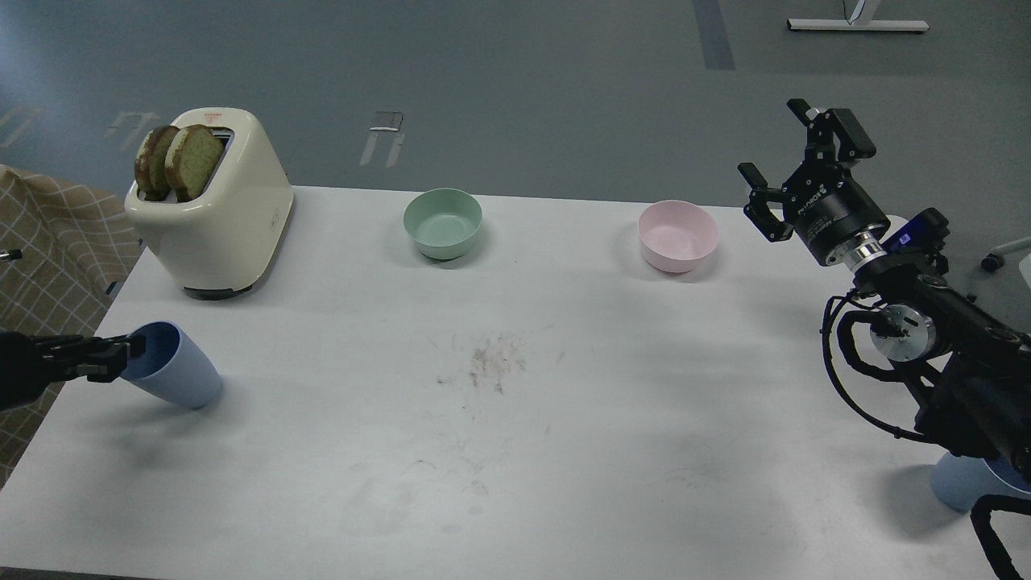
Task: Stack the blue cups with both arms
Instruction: 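Grasp the dark blue cup with the left gripper and lift it, then carry the dark blue cup to the table center and set it upright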
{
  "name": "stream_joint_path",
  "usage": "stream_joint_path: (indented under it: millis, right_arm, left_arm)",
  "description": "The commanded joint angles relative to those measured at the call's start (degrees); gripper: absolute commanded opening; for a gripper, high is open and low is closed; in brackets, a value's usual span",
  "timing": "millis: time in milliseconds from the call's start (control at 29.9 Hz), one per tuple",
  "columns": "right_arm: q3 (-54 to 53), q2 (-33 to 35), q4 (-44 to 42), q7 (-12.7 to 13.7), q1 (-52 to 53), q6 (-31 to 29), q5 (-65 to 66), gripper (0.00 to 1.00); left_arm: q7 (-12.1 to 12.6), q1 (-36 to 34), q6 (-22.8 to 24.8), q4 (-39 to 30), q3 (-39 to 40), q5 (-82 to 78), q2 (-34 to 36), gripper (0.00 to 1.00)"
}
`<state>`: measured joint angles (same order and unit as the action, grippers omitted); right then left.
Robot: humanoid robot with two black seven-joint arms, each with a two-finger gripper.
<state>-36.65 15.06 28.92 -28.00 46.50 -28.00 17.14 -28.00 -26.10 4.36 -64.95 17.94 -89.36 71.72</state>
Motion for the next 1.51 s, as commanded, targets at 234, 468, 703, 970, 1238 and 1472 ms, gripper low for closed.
stream_joint_path:
  millis: [234,468,703,970,1238,1472]
  right_arm:
    - [-0.08,1.46,1.66,0.0,2.45,0.0,0.0,1.0]
    - [0.35,1.11,0.96,0.0,11.24,0.0,0.09,1.0]
    - [4.91,0.24,0.78,0.0,20.11,0.0,0.26,1.0]
    - [7.82,-0.82,0.17,0.0,24.08,0.0,0.26,1.0]
    - [8.27,-0.65,0.17,0.0,24.43,0.0,0.26,1.0]
    - [8.27,-0.56,0.17,0.0,24.26,0.0,0.26,1.0]
  left_arm:
    - [0.0,-4.29,-1.55,-7.8,0.87,-2.22,4.3,0.0]
    - [0.0,-15.55,2.58,-16.78,0.7,-2.39,3.52,0.0]
    - [0.0,-24.86,10.92,-17.49,0.43,-7.82,-9.82,0.0]
    - [0.0,-30.32,18.05,-14.25,0.08,-18.46,-28.54,0.0]
    - [0.0,-33.13,20.34,-5.89,-2.02,-26.03,-42.62,0.0]
    - [0.0,-36.13,20.51,1.23,-8.97,-28.32,-49.13,0.0]
